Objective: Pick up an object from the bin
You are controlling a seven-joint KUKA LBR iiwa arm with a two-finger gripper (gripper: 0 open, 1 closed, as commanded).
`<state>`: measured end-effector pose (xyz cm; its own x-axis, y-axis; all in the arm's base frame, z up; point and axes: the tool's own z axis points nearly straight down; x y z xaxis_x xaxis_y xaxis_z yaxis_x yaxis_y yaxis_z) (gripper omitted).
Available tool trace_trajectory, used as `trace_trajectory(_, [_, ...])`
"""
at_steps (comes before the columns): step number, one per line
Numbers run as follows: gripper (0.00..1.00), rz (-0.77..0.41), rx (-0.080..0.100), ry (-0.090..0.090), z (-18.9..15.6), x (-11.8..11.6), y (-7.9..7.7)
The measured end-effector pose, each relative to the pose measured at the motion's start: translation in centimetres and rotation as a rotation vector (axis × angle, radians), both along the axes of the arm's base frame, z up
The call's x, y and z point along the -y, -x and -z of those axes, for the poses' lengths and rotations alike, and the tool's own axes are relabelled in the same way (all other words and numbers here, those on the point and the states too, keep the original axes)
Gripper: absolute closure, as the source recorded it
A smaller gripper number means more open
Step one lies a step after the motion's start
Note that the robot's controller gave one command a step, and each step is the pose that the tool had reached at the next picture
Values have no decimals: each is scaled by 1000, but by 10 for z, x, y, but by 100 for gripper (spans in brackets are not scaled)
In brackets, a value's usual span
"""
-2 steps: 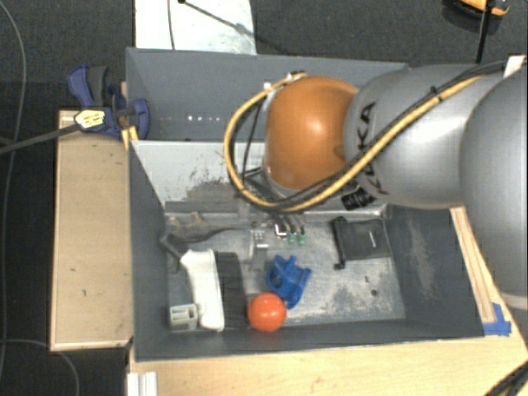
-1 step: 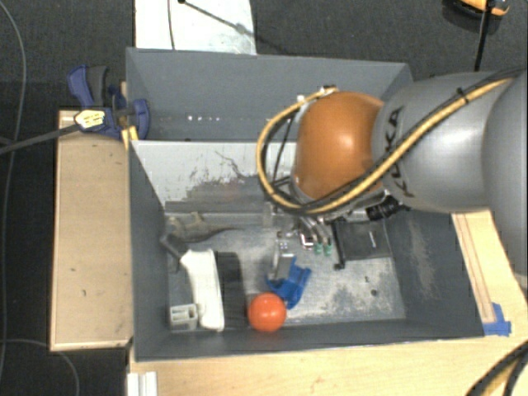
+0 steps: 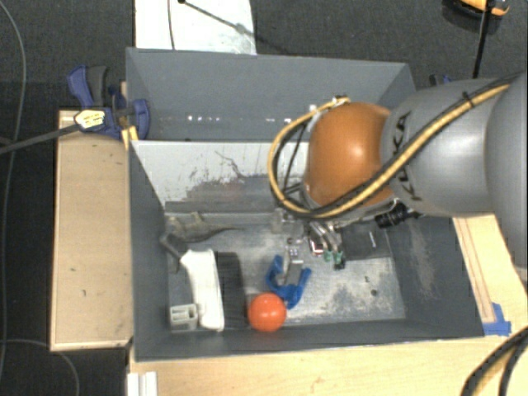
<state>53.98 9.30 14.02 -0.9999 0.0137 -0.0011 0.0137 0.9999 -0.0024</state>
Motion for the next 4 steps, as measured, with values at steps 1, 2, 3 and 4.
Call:
trace_trajectory(1, [0,-32,-3,-6,7,10,2])
trace_trajectory(2, [0,69,2,-3,29,26,0])
trace_trajectory(3, [100,-66,7,-6,66,20,1])
trace_trajectory(4, [100,-65,7,-6,66,20,1])
